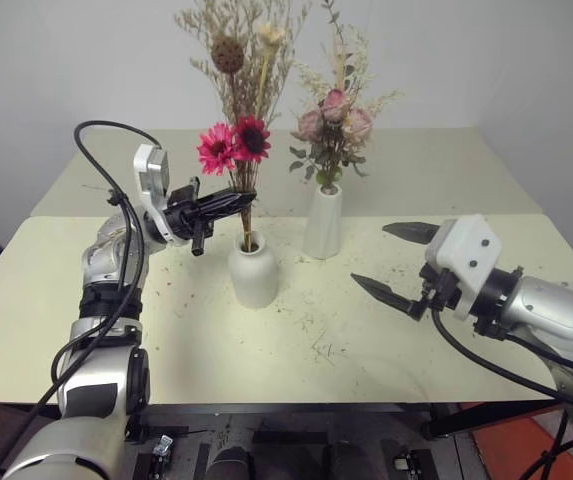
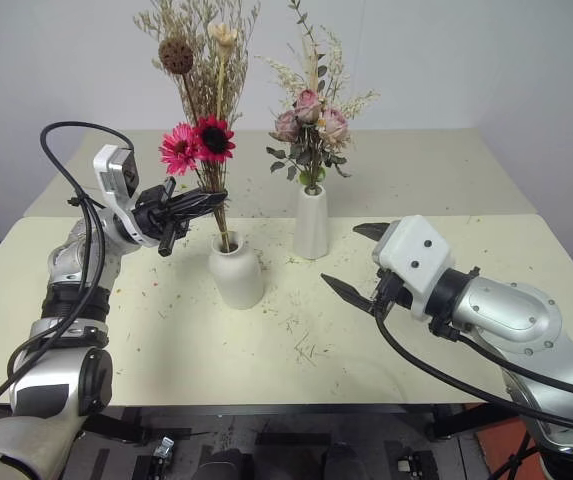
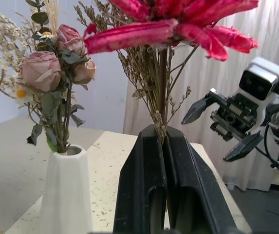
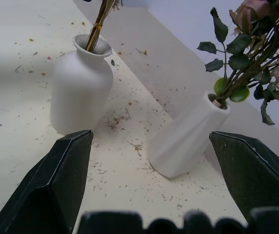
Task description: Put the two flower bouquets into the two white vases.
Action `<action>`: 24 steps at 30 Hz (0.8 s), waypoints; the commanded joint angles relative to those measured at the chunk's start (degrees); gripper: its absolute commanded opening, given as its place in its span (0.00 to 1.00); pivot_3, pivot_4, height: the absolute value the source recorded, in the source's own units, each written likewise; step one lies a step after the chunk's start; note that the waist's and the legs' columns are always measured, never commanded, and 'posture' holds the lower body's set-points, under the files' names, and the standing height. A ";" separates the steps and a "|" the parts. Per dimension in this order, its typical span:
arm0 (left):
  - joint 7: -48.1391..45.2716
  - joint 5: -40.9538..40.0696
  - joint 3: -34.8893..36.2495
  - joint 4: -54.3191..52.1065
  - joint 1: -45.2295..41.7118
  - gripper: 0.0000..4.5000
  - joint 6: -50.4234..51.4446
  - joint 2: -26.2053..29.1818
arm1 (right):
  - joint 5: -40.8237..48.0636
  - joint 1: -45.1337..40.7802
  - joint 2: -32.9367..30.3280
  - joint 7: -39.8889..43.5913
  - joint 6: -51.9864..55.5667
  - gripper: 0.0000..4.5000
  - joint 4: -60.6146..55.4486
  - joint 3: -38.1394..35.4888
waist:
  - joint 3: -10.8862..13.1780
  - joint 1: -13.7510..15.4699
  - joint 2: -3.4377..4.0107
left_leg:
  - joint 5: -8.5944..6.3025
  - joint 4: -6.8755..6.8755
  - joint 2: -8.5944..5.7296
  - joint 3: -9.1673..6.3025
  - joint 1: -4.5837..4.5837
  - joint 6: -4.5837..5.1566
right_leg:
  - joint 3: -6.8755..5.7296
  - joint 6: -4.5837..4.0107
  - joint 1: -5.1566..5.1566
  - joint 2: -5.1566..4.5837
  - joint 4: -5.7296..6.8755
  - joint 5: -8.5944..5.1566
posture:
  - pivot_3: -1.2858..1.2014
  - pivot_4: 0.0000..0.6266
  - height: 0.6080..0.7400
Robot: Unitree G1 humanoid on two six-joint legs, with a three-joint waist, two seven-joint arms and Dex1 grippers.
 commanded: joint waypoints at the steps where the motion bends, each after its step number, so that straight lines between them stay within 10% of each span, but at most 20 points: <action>1: -0.63 0.62 -0.11 -1.17 0.78 0.00 -3.09 -0.10 | -0.91 -0.67 0.47 -0.19 -2.07 1.00 -0.75 -0.57 | 0.00 0.00 0.00 | 0.00 0.00 0.00 0.00 0.00 0.00 | 0.00 0.00 0.00 0.00 0.00 0.00 | 0.52 0.24 1.00; 5: -1.77 -0.08 -0.02 -1.40 1.23 0.00 -2.06 -0.21 | -1.52 -0.57 0.85 -0.48 -2.22 1.00 -0.46 -0.53 | 0.00 -0.04 0.00 | 0.00 0.00 0.01 0.00 0.01 0.00 | 0.00 0.00 0.00 0.01 0.00 0.00 | 0.52 0.24 1.00; 20: -1.41 2.92 -1.44 -3.48 5.48 0.96 0.66 6.03 | -2.89 -0.36 1.61 -0.40 -1.95 1.00 -0.04 -0.65 | 0.00 -0.21 0.01 | 0.00 0.00 0.02 0.00 0.05 0.00 | 0.01 0.00 0.00 0.02 0.01 0.00 | 0.52 0.24 1.00; 24: 4.72 3.64 0.42 -3.00 5.85 0.99 2.50 8.18 | -3.42 -0.36 1.67 -0.63 -2.06 1.00 0.09 -0.51 | 0.00 -0.04 0.00 | 0.00 0.00 0.02 0.00 0.06 0.00 | 0.01 0.00 0.00 0.01 0.01 0.00 | 0.52 0.24 1.00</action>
